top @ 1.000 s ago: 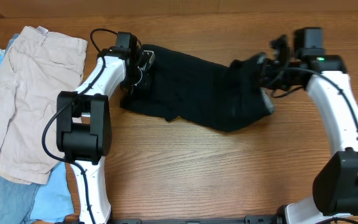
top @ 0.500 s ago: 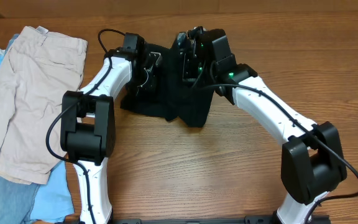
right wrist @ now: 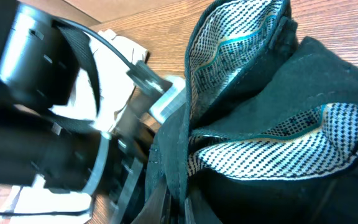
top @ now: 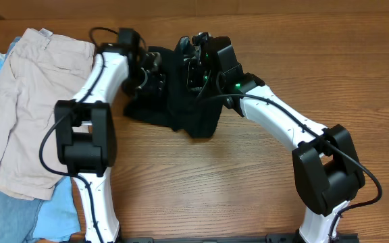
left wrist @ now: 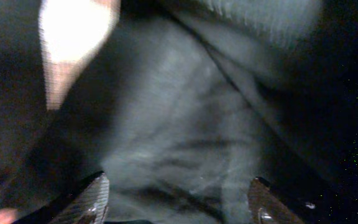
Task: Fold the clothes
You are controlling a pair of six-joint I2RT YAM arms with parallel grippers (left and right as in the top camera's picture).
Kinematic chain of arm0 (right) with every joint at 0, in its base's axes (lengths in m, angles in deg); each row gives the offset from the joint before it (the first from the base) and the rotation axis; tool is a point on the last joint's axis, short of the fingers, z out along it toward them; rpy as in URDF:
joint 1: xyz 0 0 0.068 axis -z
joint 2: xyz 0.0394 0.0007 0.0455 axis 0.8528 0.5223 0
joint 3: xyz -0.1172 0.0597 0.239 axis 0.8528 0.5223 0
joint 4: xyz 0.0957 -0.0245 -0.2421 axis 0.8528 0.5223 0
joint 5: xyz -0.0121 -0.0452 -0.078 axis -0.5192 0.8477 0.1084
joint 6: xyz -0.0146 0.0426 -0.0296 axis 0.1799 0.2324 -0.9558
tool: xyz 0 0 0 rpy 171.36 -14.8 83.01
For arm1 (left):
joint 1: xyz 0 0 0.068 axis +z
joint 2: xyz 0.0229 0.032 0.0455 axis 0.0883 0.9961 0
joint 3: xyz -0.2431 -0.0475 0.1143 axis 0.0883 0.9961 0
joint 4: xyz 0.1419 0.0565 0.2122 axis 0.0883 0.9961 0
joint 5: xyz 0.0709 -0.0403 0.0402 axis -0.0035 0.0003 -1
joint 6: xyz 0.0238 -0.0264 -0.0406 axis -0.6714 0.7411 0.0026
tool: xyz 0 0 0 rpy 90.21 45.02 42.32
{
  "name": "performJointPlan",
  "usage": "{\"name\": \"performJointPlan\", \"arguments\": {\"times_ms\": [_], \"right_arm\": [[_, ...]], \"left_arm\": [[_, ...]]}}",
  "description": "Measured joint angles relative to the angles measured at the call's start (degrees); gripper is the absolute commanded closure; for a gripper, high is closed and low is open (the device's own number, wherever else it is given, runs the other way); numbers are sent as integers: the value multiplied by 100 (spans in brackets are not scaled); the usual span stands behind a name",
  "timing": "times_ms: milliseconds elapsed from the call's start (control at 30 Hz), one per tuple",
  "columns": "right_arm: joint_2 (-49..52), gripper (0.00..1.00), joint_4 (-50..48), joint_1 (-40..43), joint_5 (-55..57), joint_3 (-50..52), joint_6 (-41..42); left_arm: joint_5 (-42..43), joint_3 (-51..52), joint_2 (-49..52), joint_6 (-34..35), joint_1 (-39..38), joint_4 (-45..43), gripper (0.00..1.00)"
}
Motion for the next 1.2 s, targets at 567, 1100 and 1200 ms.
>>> {"name": "performJointPlan", "arguments": {"times_ms": [567, 1100, 1200], "right_arm": [[0, 0, 273, 166, -798, -26, -424], [-15, 67, 3180, 1814, -1038, -92, -920], [-15, 96, 3171, 1770, -1834, -92, -1392]], "left_arm": [[-404, -2846, 63, -122, 1674, 1639, 6], [992, -2855, 116, -907, 313, 1233, 96], [1534, -2874, 343, -1097, 74, 769, 96]]}}
